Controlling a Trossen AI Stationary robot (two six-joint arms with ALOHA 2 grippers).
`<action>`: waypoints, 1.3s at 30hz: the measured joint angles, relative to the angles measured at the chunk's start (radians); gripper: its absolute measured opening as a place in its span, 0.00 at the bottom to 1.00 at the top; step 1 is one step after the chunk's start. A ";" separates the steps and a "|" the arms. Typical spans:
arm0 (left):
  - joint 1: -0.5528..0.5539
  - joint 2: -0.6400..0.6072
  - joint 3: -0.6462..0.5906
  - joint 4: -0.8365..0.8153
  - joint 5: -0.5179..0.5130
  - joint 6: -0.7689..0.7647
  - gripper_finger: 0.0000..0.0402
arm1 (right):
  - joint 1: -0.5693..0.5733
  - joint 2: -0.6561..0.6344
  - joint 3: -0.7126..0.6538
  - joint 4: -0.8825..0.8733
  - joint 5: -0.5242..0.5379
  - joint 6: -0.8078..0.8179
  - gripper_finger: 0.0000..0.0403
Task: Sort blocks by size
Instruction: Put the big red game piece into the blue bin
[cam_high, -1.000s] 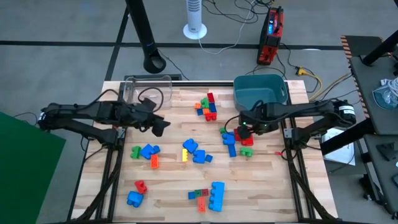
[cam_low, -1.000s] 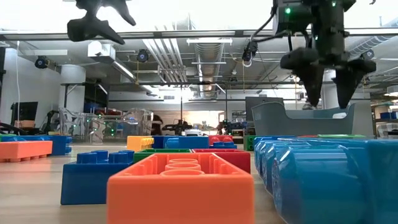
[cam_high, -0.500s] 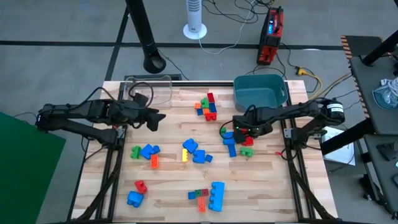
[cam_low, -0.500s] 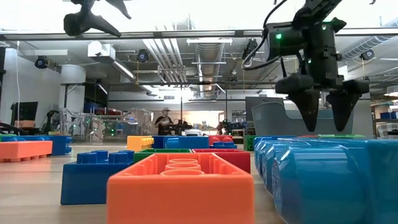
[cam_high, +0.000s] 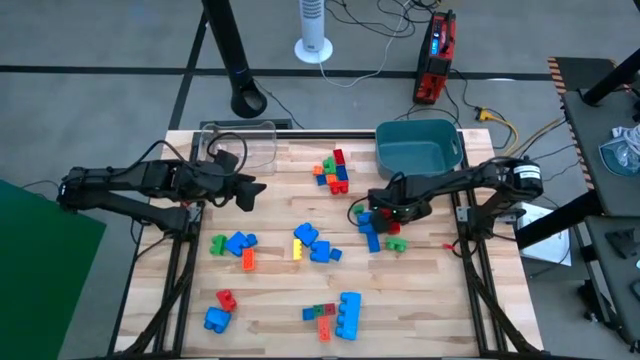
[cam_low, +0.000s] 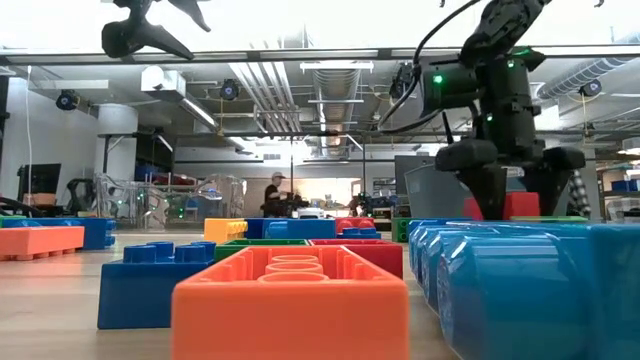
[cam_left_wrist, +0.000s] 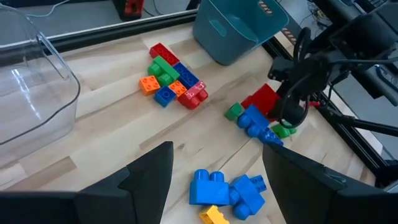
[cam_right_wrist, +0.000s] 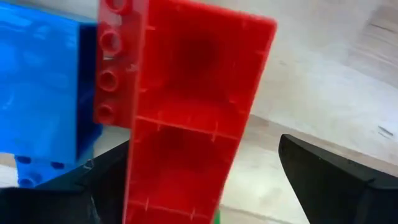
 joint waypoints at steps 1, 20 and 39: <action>0.000 0.000 0.000 0.000 0.000 0.000 0.59 | 0.000 0.011 0.000 0.002 0.000 -0.005 0.88; 0.000 0.000 0.000 0.000 0.000 0.008 0.59 | 0.002 -0.033 -0.001 -0.042 -0.016 -0.060 0.50; 0.000 0.000 0.000 0.001 -0.002 0.026 0.59 | -0.097 -0.417 0.131 -0.130 0.004 -0.103 0.31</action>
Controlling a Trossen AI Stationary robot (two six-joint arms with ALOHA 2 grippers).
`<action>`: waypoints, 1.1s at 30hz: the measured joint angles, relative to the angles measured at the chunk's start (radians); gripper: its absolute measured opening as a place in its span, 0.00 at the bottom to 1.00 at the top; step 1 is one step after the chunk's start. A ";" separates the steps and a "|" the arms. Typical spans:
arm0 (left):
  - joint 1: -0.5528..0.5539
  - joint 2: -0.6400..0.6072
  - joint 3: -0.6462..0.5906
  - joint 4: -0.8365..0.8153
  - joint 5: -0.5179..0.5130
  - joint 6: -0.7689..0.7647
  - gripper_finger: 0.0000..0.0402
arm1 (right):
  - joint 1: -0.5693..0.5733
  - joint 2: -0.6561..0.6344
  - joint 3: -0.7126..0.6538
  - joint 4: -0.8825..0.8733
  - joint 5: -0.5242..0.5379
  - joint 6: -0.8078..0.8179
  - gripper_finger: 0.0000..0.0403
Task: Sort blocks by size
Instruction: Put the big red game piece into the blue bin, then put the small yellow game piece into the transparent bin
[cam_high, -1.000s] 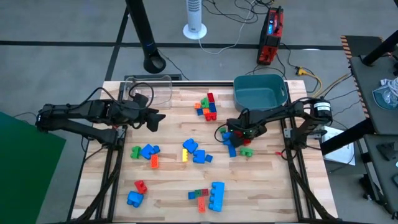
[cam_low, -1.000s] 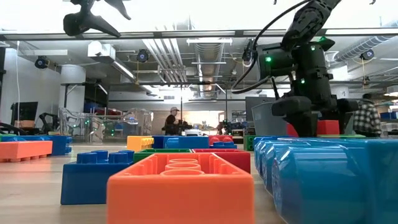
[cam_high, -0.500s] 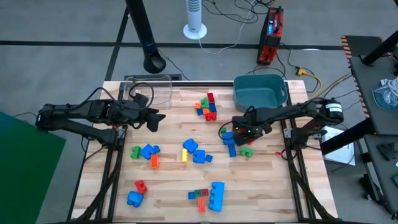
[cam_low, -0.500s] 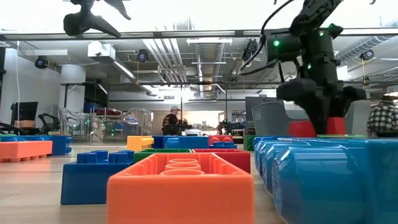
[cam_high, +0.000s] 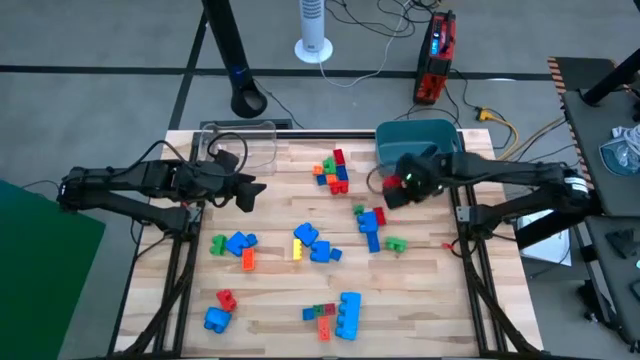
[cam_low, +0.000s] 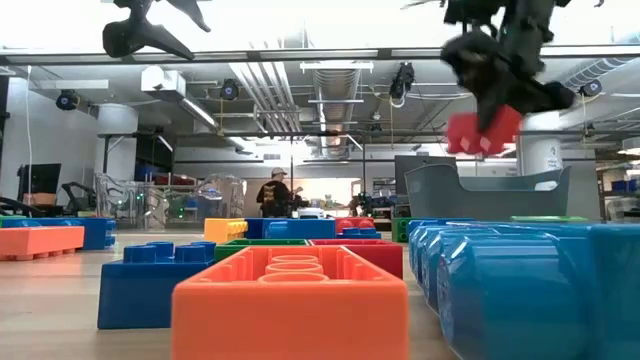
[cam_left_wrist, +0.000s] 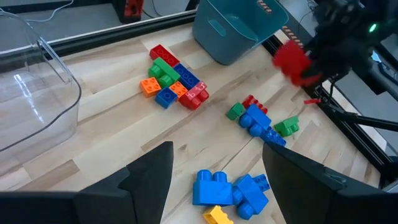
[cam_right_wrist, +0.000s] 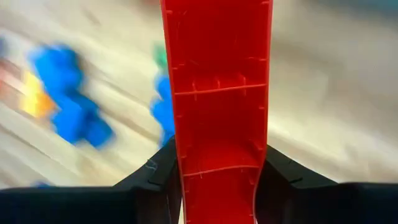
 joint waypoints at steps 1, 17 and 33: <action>0.000 0.000 0.000 0.000 0.000 0.000 0.59 | -0.018 -0.013 0.013 0.021 0.015 -0.008 0.31; 0.000 0.000 0.000 0.010 0.002 -0.053 0.59 | -0.474 0.183 0.217 -0.096 0.213 -0.250 0.31; -0.001 0.000 0.000 0.017 0.036 -0.128 0.59 | -0.333 0.153 0.535 -0.126 0.401 -0.413 0.87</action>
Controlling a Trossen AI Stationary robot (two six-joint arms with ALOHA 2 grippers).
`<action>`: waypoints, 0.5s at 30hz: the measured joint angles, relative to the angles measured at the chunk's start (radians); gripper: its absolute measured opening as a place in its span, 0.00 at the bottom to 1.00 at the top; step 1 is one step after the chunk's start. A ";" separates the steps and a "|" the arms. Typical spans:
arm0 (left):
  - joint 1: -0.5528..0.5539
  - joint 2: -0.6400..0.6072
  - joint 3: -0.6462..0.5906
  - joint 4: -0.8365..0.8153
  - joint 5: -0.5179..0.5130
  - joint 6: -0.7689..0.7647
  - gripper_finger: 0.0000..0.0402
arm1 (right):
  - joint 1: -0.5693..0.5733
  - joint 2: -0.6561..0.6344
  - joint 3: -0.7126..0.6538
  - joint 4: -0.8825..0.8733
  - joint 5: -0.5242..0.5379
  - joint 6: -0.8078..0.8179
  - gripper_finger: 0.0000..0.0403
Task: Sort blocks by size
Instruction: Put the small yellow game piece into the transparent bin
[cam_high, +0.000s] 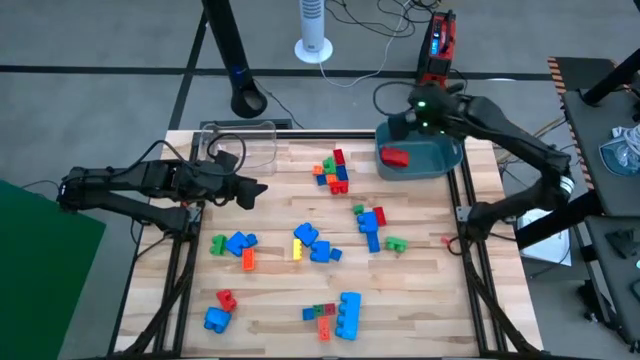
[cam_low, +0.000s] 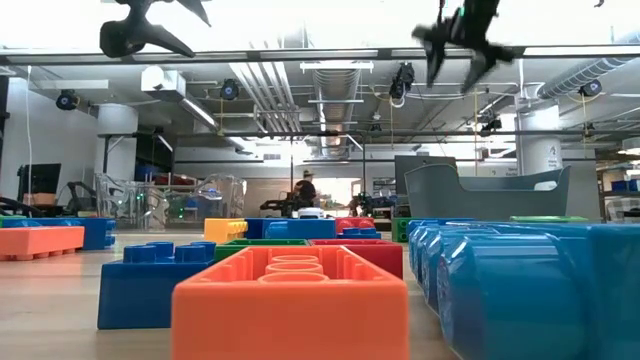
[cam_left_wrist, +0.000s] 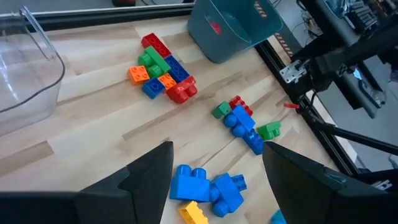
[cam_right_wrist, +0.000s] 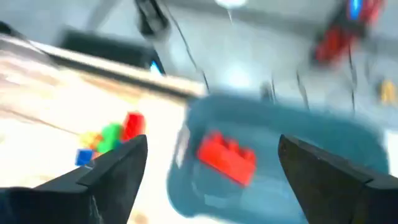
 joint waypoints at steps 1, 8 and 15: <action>0.000 0.000 0.000 0.000 0.000 -0.003 0.59 | 0.029 -0.017 0.020 0.025 0.019 -0.048 0.87; 0.000 0.000 0.000 -0.001 0.038 -0.004 0.59 | 0.202 -0.120 0.039 0.227 0.014 -0.270 0.78; 0.000 0.000 0.000 -0.002 0.137 0.071 0.59 | 0.232 -0.100 0.002 0.164 -0.001 -0.152 0.69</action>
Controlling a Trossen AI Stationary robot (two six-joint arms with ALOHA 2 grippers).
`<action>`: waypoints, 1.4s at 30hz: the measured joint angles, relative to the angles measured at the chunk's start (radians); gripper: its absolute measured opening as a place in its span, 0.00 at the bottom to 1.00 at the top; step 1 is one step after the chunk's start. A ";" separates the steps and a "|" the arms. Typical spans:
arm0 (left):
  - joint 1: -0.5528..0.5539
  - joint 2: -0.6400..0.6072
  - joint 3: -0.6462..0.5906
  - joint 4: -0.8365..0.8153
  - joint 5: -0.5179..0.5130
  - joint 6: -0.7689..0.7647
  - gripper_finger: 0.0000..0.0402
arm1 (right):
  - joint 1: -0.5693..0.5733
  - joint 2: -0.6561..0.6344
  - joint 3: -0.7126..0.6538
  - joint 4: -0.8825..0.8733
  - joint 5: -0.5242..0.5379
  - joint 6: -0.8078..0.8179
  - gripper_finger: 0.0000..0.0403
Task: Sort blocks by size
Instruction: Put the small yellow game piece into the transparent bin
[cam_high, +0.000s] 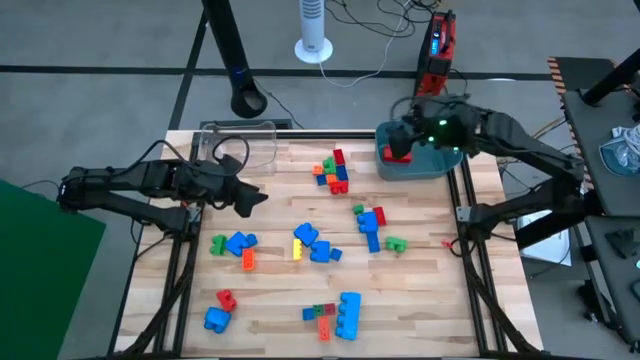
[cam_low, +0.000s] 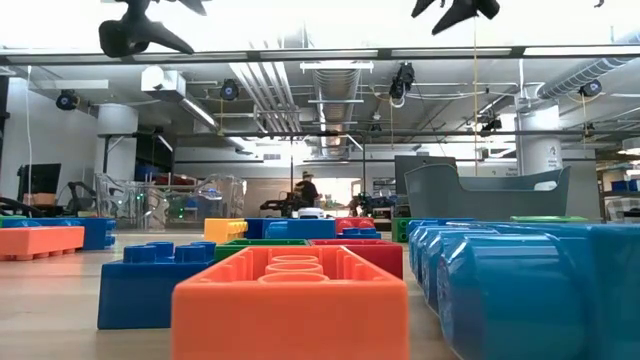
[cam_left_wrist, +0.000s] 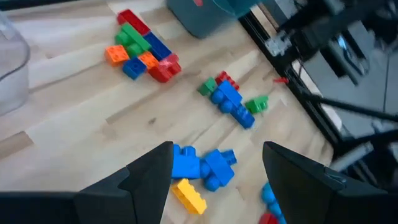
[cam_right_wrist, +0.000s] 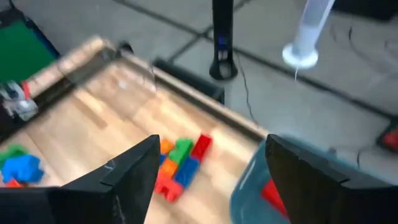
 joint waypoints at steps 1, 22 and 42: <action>-0.001 0.001 0.000 0.000 0.017 0.020 0.59 | 0.000 0.009 -0.015 -0.011 -0.012 0.014 0.67; -0.041 0.335 -0.002 0.102 0.260 0.329 0.59 | 0.059 0.021 -0.132 -0.025 -0.119 0.121 0.70; -0.089 0.694 0.031 0.157 0.317 -0.367 0.59 | 0.058 0.018 -0.135 -0.113 -0.115 0.018 0.76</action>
